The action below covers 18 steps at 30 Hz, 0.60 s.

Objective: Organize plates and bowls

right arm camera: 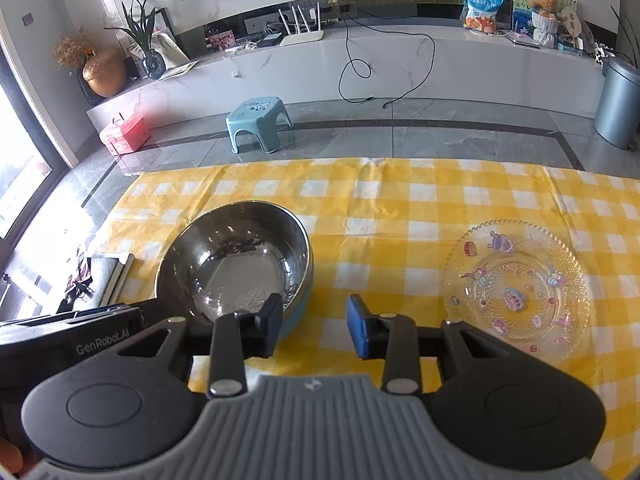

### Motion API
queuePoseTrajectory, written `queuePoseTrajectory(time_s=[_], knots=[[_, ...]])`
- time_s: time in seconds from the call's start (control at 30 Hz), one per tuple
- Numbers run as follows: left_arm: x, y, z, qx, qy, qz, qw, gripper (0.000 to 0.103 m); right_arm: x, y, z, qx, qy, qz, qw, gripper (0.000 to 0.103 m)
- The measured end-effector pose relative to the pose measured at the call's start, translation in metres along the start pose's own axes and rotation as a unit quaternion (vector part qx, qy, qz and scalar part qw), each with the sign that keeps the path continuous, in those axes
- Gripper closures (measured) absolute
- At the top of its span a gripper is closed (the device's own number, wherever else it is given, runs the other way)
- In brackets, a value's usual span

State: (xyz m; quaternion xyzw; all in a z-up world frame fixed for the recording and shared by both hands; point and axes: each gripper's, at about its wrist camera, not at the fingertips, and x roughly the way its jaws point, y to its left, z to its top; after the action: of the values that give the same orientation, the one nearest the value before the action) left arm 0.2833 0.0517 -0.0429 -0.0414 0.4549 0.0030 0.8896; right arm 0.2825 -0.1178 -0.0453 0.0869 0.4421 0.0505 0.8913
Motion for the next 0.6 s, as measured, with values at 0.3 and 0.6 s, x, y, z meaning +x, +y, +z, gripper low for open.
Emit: queuePoseTrajectory(time_s=[0.3,0.6], knots=[[0.03,0.0,0.007,-0.01,0.014,0.009,0.9998,0.072,0.039,0.011,0.005,-0.005,0.015,-0.005,1.0,0.076],[0.035,-0.008,0.005,0.006,0.007,0.004,0.9999,0.089,0.049,0.013,0.005,0.001,0.012,-0.004,1.0,0.087]])
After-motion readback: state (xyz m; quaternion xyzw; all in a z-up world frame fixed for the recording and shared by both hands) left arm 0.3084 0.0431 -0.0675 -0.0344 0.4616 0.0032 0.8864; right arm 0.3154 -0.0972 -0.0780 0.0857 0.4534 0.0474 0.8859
